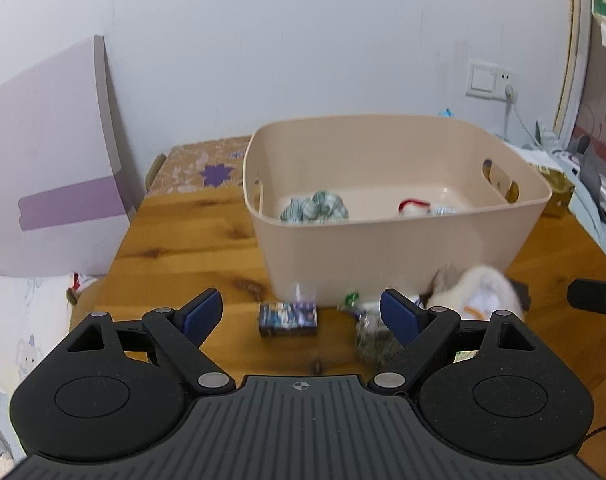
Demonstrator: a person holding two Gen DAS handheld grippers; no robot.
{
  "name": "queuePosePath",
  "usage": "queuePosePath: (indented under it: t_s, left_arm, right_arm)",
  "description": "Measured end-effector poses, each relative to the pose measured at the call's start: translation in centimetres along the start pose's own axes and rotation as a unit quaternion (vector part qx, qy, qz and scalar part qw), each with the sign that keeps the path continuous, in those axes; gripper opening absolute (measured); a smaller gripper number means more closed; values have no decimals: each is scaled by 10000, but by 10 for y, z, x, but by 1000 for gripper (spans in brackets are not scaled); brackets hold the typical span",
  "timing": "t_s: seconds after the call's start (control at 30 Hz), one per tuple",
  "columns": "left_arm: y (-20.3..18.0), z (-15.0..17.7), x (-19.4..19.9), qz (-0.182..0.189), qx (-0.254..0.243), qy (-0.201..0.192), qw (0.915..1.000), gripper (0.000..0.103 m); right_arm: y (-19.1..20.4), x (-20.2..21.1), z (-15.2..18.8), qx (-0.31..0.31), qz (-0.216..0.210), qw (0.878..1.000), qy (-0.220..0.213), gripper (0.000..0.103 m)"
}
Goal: Organize objects
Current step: 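Move both open tools back toward the remaining objects on the table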
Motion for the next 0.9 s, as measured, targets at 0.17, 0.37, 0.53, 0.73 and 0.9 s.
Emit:
queuePosePath:
  t_s: [0.17,0.37,0.53,0.73,0.9]
  left_arm:
    - [1,15,-13,30,-133,196,9997,88]
    - [4,31,-23,122,-183,316,9993,88]
    - [7,41,-32,136,-197,416,9988,88]
    - [10,51,-46,152,-124,562,9982,88]
    - [13,57,-58,132,-95,668,9976,88]
  right_arm:
    - [-4,-11,14,-12,59,9998,183,103]
    - [-7,-23,28,-77,62,9992,395,103]
    - [-8,-34,39,-85,79,9983,574,103]
    - [-6,-48,50,-141,-29,9968,786,103]
    - [0,-58,54,-158,-121,9956,915,99]
Point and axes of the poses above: each gripper's, at about its wrist camera, not at the fingertips, and x roughly against the way its jaws point, y to its left, z to its underside, the point moved 8 cm from there along -x, roughly the way its jaws point, and after that the axes turned 8 degrees about y, right-handed, at the moved point
